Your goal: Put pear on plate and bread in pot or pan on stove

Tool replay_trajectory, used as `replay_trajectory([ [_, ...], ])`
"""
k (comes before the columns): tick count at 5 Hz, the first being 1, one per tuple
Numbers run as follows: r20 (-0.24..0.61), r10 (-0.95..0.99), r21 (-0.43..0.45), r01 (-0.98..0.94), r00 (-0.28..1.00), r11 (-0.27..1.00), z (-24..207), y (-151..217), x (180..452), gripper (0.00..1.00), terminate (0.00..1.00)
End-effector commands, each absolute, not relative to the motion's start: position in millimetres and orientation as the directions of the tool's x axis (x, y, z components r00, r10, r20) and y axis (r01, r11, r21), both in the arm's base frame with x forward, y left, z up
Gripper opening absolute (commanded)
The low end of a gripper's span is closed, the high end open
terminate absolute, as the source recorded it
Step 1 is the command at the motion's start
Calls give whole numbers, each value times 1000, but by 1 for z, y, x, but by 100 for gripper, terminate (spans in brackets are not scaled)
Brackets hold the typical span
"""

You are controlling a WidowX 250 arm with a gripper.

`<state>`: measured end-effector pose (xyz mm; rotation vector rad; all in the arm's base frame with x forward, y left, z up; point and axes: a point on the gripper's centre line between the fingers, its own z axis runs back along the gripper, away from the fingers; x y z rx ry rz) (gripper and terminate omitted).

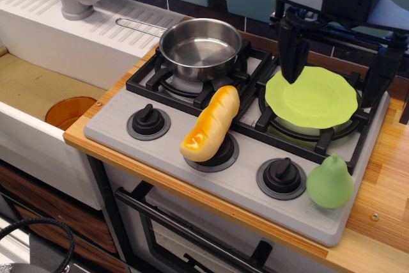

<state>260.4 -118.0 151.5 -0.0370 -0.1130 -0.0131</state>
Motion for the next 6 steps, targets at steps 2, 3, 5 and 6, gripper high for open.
replay_trajectory([
  [2, 136, -4, -40, 10, 991, 999, 141, -121, 263, 100, 0],
  [3, 163, 0, -41, 7, 987, 999, 130, -125, 266, 100, 0],
  [5, 184, -2, -44, 10, 983, 999, 110, -130, 268, 100, 0],
  [6, 198, 2, -48, 8, 980, 999, 101, -134, 267, 100, 0],
])
